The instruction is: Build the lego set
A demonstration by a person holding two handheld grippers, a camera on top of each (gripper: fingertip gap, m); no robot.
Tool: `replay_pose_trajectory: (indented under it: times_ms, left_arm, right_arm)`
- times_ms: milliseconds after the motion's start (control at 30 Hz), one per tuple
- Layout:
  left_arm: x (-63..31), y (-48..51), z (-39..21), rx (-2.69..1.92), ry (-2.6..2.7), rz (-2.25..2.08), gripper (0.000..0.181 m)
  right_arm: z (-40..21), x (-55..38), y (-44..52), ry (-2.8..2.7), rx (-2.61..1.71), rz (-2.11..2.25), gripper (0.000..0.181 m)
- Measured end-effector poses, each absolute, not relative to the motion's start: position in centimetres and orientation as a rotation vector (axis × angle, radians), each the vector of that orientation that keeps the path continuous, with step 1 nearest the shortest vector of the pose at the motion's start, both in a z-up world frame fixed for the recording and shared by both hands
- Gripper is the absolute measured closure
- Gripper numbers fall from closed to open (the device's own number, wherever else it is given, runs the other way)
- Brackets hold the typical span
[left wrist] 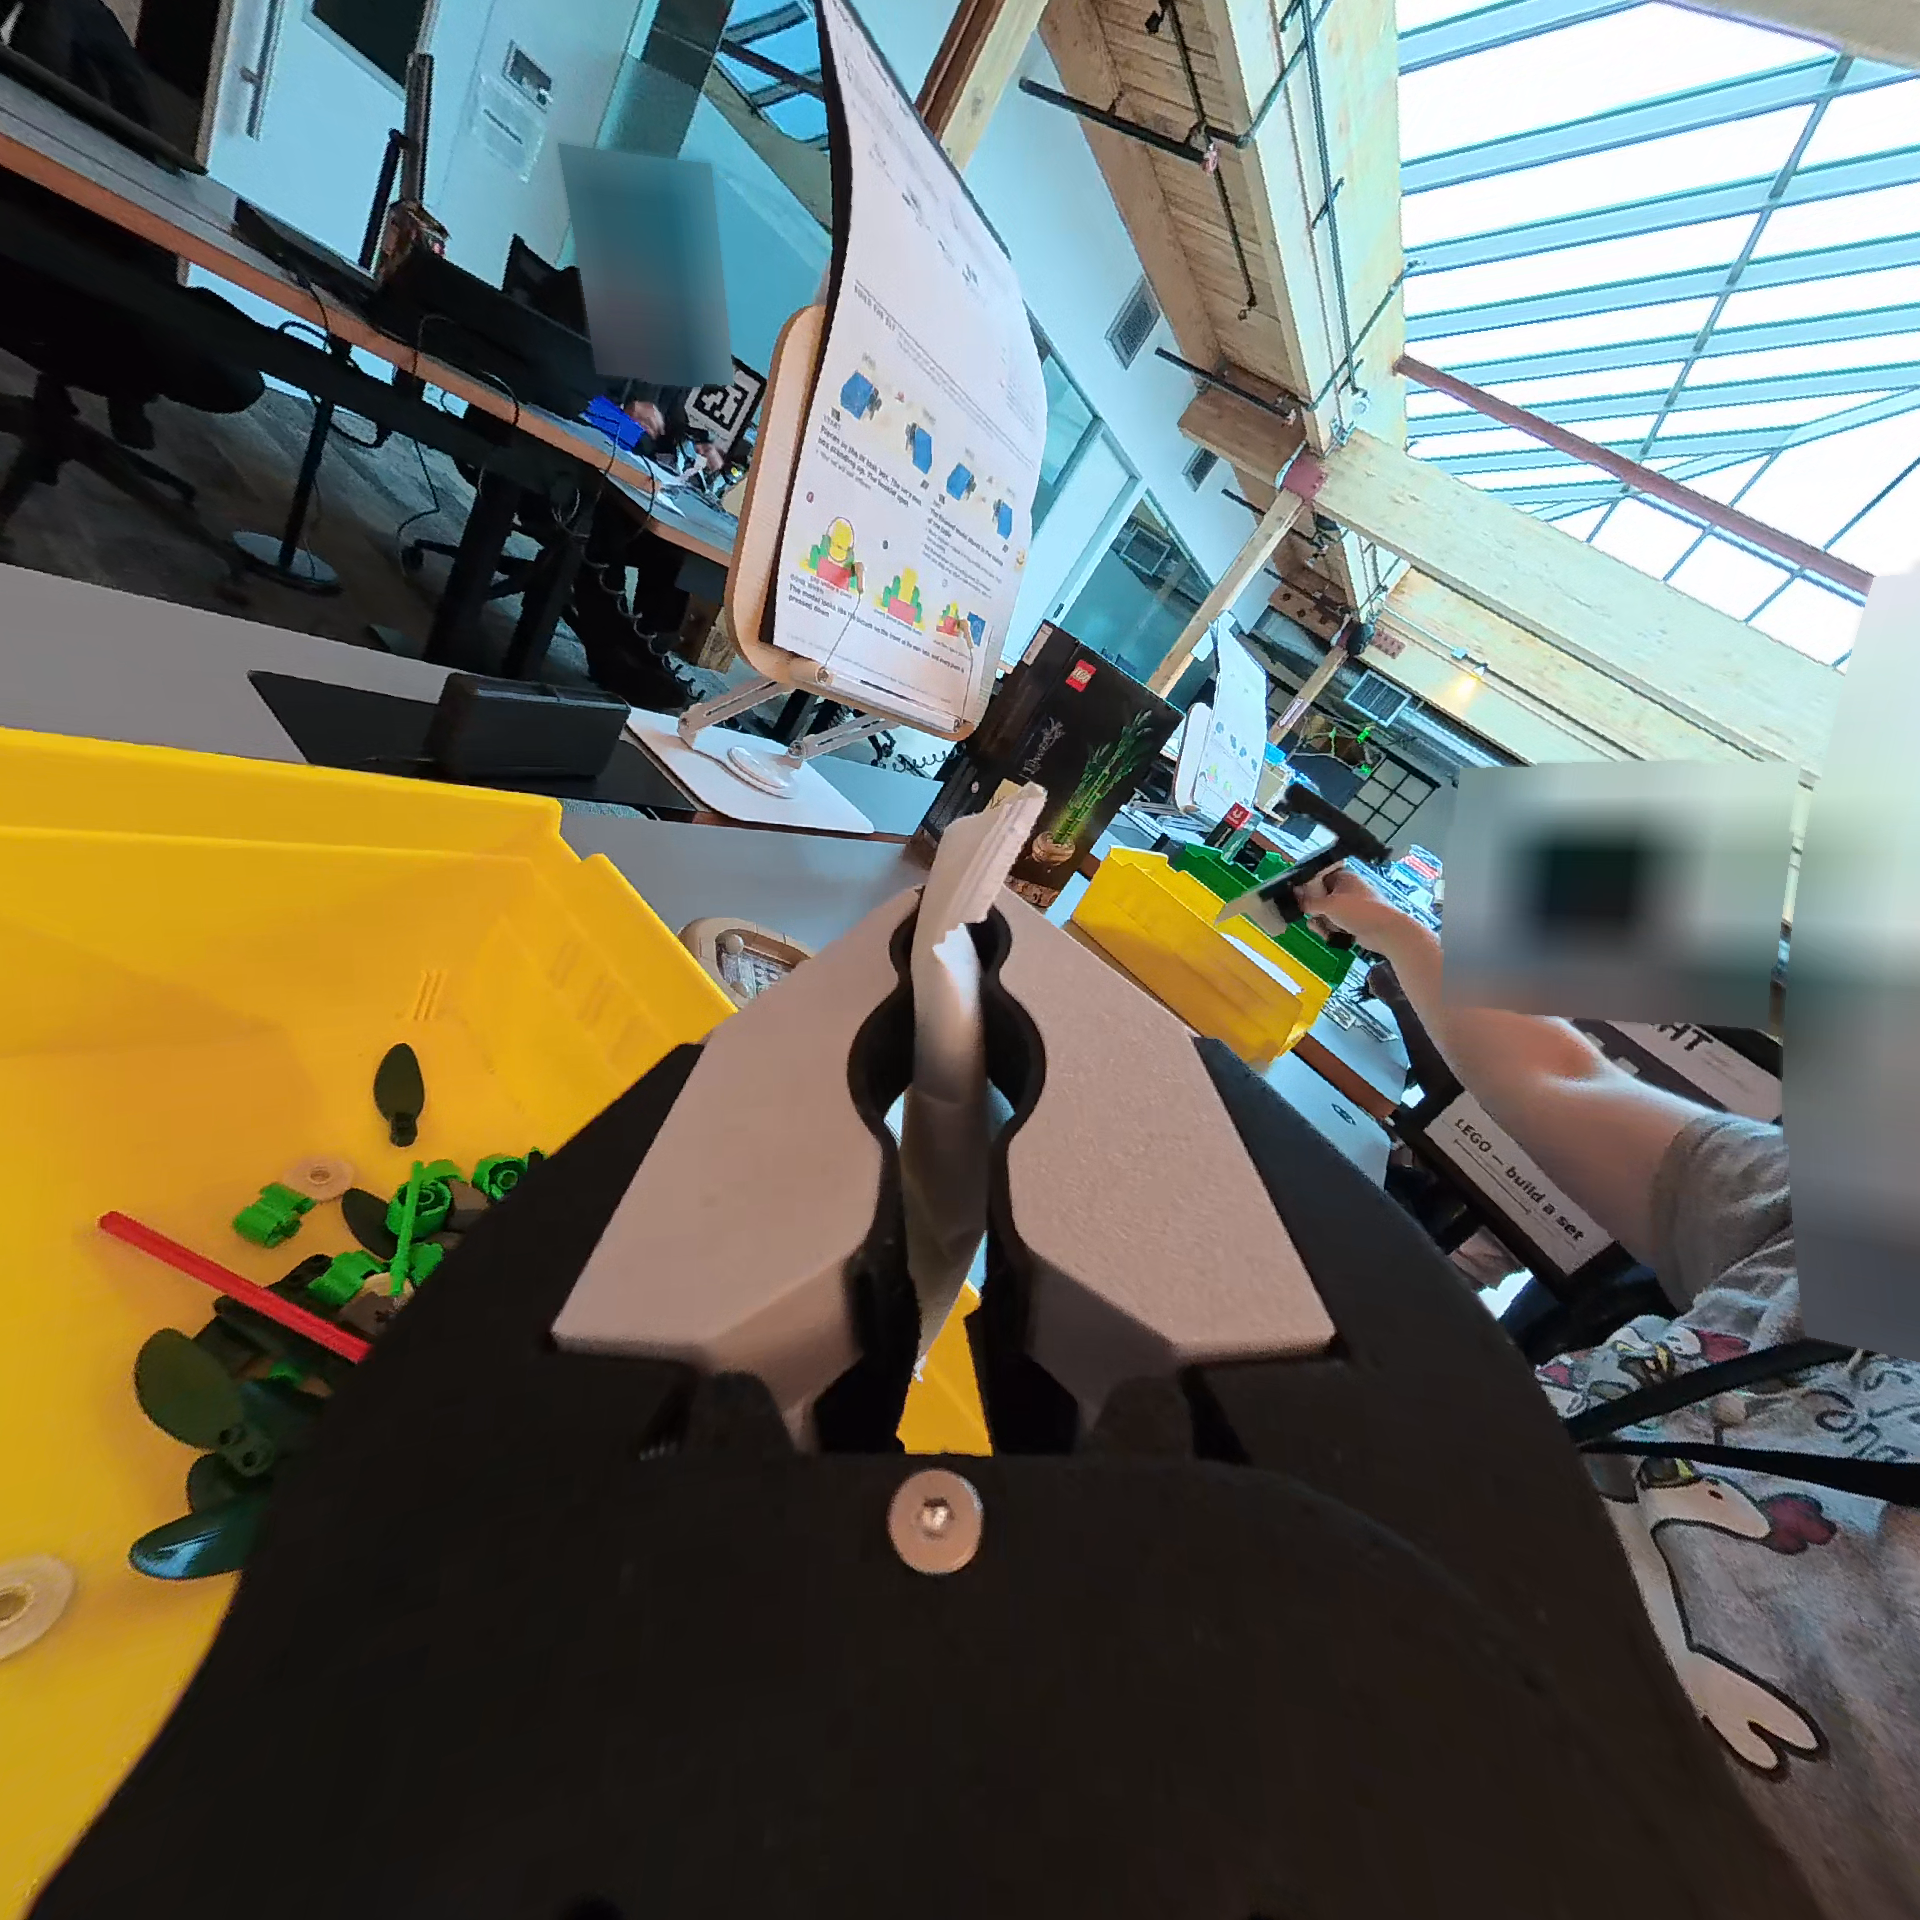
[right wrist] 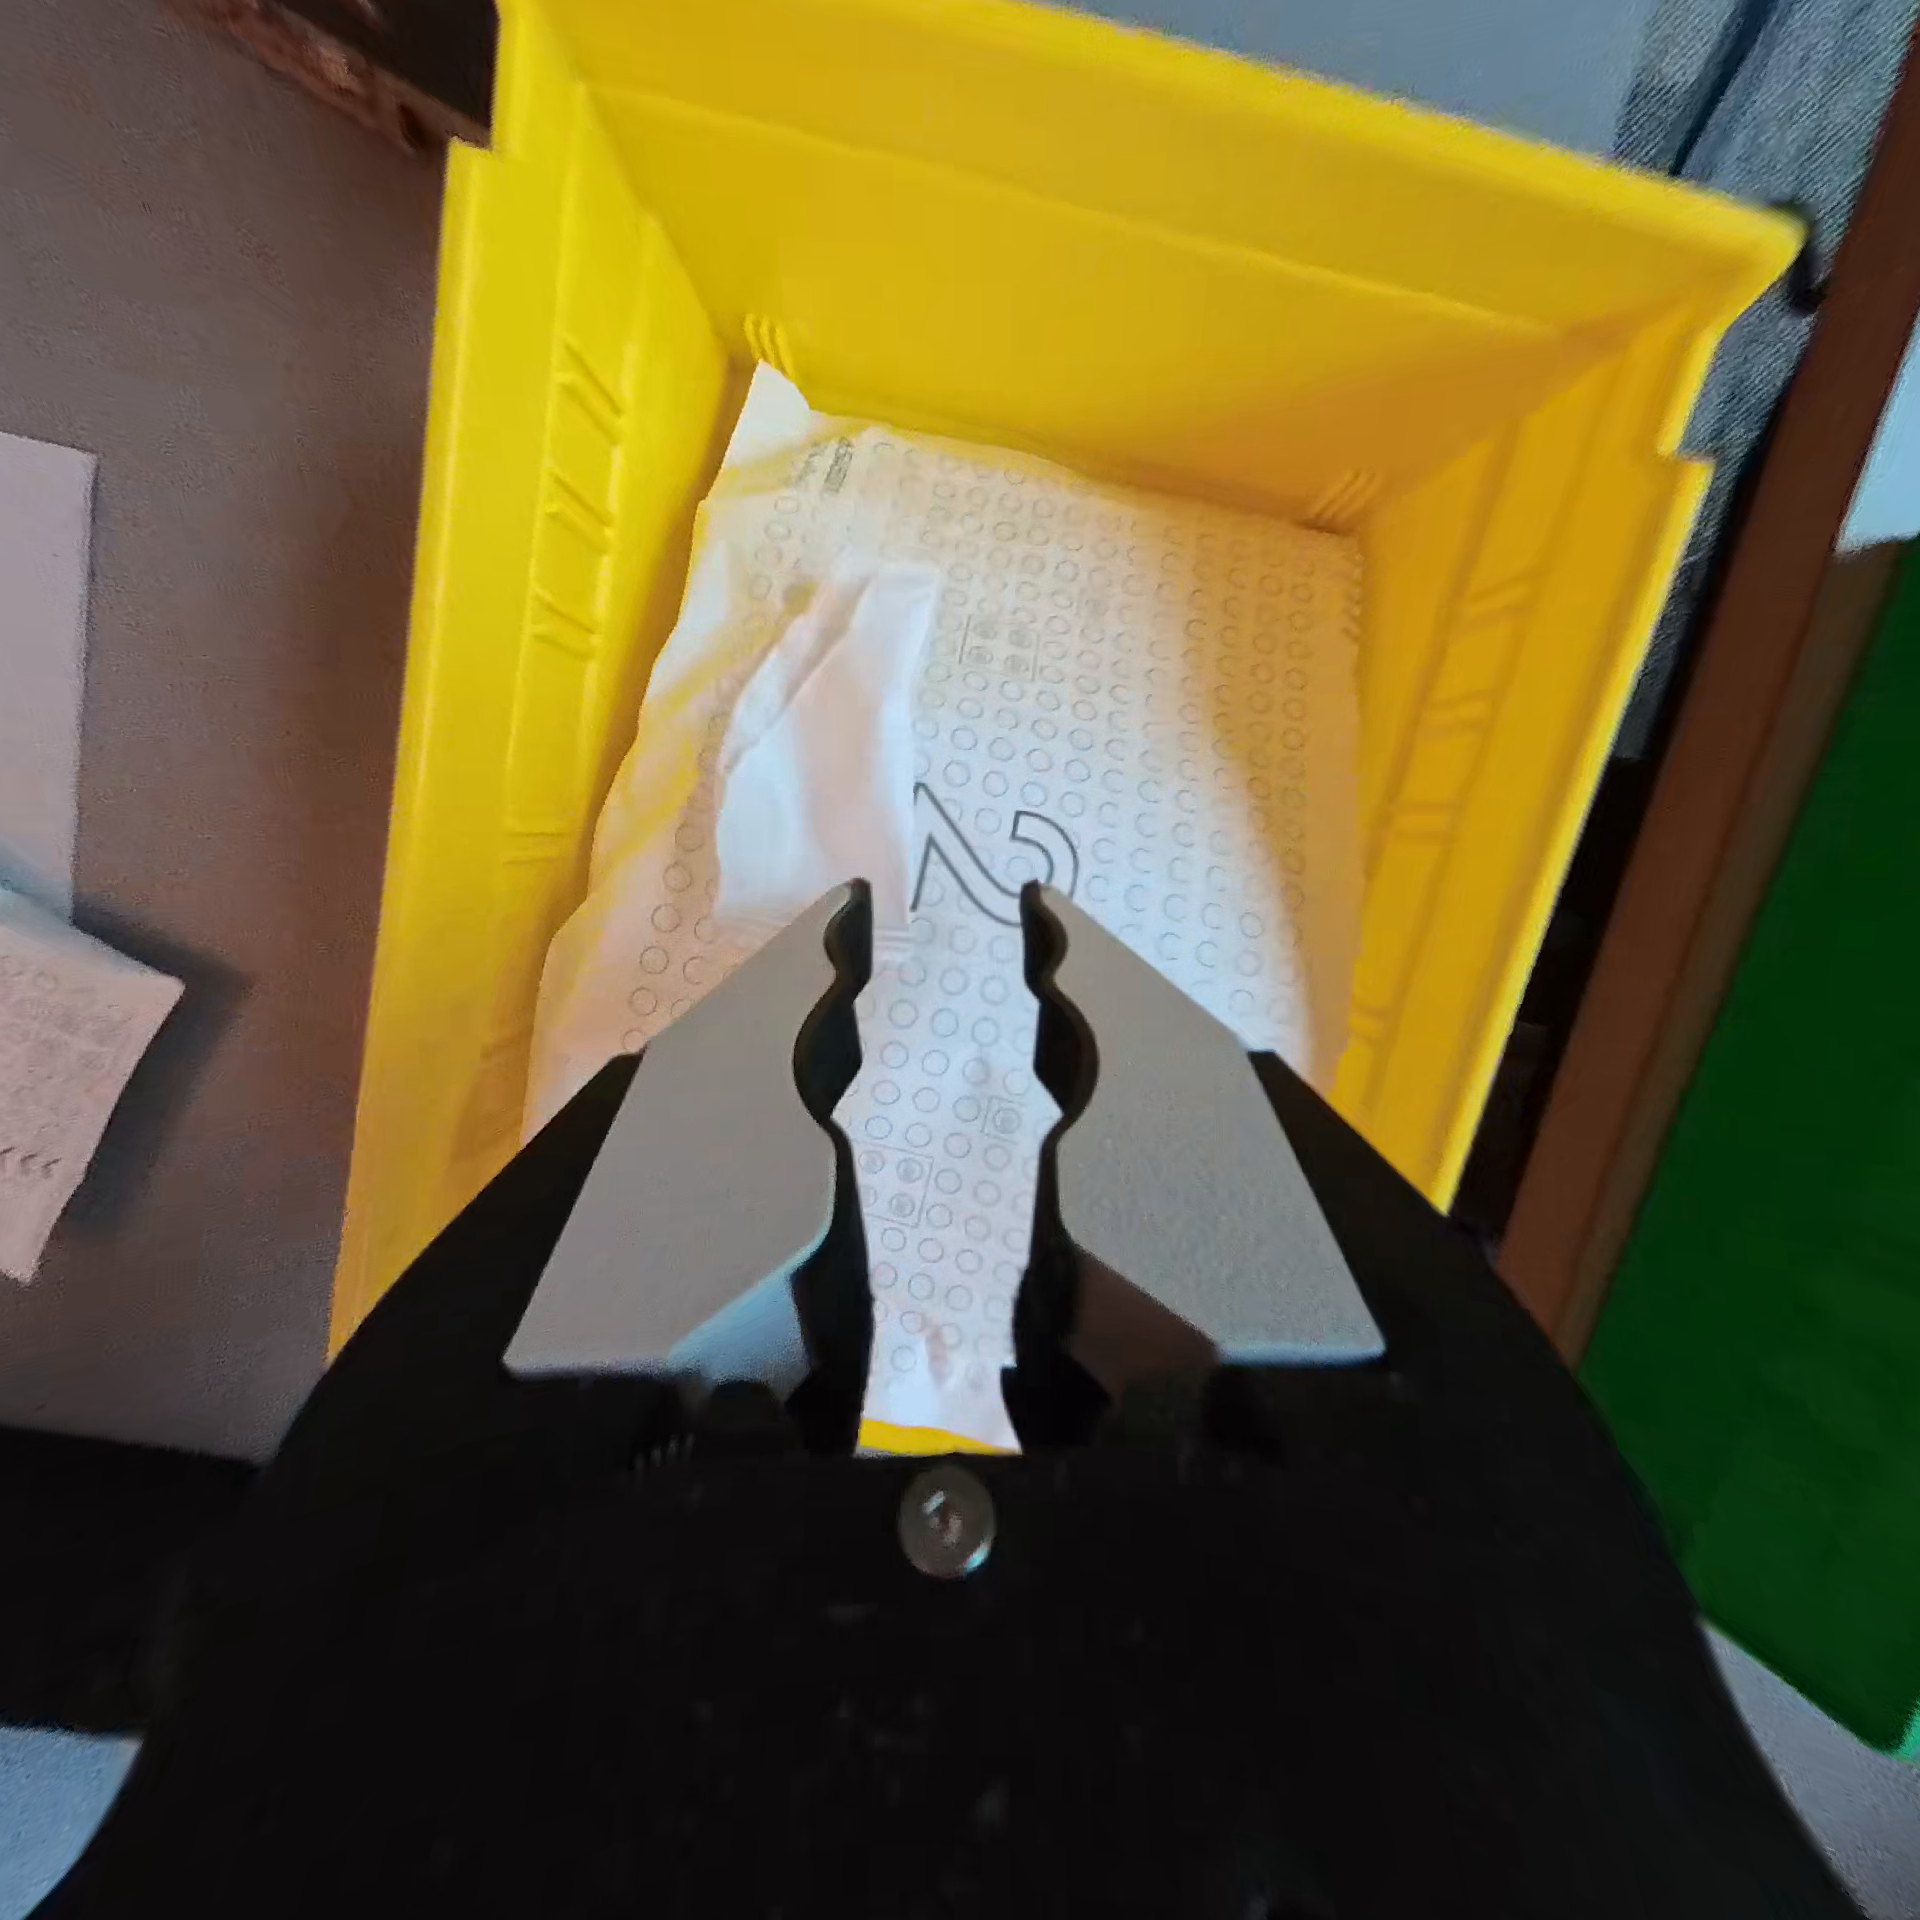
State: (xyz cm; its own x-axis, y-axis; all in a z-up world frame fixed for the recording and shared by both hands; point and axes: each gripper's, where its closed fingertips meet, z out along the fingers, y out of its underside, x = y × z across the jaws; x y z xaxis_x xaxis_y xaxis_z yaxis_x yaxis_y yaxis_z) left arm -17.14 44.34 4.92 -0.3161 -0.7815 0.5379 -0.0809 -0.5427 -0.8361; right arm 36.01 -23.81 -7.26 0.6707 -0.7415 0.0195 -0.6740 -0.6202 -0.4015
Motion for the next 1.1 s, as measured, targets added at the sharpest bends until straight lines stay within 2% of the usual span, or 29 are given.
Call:
replay_pose_trajectory:
  times_ms: [67, 167, 267, 433, 833, 967, 1100]
  left_arm:
    - [-17.1, 44.3, 4.8, -1.445, 1.113, -1.911, 0.178]
    - [-17.2, 44.5, 4.6, -1.445, 1.109, -1.907, 0.178]
    - [-17.1, 44.8, 4.6, -1.444, 1.101, -1.907, 0.178]
    - [-16.6, 44.7, 4.9, -1.424, 1.113, -1.925, 0.178]
    - [-17.3, 43.8, 4.5, -1.412, 1.157, -1.938, 0.178]
    - [-18.2, 45.8, 4.4, -1.451, 1.114, -1.861, 0.178]
    - [-19.5, 47.5, 3.7, -1.502, 1.08, -1.802, 0.179]
  right_arm:
    - [-4.6, 37.1, -23.5, 1.054, -2.46, -0.479, 0.152]
    - [3.2, 36.0, -20.3, 0.828, -2.185, -0.958, 0.149]
    - [9.7, 30.7, -16.2, 0.669, -1.832, -1.349, 0.129]
    - [9.5, 24.3, -11.2, 0.727, -1.755, -1.506, 0.132]
    - [7.4, 19.9, 1.9, 0.471, -1.91, -1.386, 0.132]
    - [5.8, 16.1, 9.6, 0.29, -1.959, -1.132, 0.13]
    - [3.7, 6.7, 21.2, -0.065, -1.983, -0.644, 0.13]
